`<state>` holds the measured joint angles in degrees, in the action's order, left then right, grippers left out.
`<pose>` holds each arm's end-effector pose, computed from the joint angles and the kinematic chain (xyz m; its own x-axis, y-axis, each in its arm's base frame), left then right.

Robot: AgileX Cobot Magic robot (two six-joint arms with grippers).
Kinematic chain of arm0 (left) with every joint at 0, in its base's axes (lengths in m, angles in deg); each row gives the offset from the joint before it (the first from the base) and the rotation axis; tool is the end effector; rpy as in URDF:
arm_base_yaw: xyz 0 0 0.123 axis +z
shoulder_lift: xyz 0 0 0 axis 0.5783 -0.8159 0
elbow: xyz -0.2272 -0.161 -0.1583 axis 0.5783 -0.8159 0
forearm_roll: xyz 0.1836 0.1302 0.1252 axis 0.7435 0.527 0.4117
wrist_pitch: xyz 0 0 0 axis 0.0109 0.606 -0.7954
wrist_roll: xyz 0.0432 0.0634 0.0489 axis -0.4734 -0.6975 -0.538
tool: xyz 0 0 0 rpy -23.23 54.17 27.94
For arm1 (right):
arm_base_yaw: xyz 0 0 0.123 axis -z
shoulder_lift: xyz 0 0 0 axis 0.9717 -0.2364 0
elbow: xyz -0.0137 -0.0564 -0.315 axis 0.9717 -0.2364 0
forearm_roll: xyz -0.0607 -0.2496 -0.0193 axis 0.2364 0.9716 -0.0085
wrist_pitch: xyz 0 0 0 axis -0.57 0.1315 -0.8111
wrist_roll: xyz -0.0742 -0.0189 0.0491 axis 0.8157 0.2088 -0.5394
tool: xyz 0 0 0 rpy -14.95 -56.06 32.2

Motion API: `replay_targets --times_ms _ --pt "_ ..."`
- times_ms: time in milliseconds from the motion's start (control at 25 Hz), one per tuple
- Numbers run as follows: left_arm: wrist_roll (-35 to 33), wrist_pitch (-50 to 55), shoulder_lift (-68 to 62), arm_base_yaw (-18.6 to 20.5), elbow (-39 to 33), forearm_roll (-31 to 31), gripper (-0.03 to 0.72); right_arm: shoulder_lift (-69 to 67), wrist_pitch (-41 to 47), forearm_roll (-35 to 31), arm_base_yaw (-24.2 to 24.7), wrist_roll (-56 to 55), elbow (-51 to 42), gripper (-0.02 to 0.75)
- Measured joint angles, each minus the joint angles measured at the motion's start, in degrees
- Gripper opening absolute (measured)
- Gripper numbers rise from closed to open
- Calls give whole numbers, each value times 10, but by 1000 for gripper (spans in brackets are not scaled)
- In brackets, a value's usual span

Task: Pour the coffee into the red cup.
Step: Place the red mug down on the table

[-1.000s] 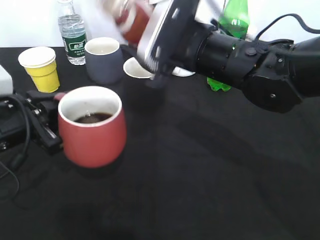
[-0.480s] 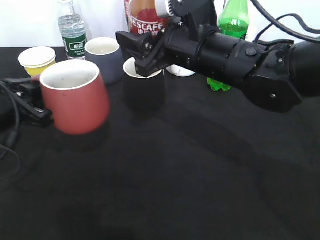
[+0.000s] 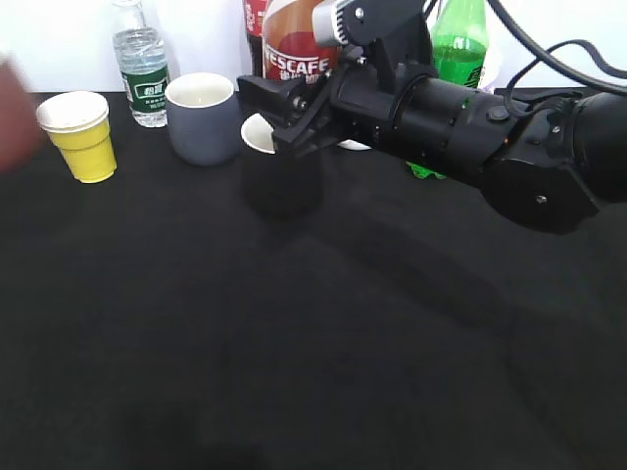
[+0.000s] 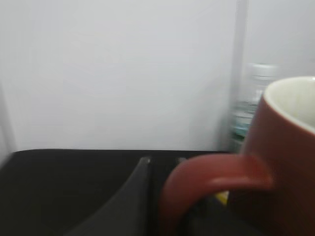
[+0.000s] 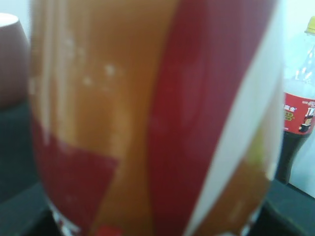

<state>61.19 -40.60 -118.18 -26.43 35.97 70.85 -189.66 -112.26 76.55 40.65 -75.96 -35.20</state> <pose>0.2357 0.0230 0.2403 0.0361 -0.0191 -0.9992 -0.0020 0.9998 -0.0192 0.3050 0.2494 0.2536 0.0381 -0.0672 -0.9970 -0.7820 0.6191 -0.0716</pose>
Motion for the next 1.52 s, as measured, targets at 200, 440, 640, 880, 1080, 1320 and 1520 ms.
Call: replay_targets --times_ms 200,440,640,880,1080,1320,1520 --pt "-2 14 -58 92 69 -6 103 0 0 0 0 1 0 535" --pt "4 31 -211 108 215 11 108 0 0 -1 0 1 0 535" --pt "16 63 -337 82 362 48 112 0 0 -1 0 1 0 535" --pt "36 105 -456 44 523 53 115 0 0 -2 0 1 0 535" --pt "53 111 -506 23 568 52 117 0 0 -4 0 2 0 535" --pt "68 113 -507 21 572 68 222 0 0 -4 0 2 0 535" --pt "69 130 -505 21 572 69 257 0 0 -4 0 2 0 535"
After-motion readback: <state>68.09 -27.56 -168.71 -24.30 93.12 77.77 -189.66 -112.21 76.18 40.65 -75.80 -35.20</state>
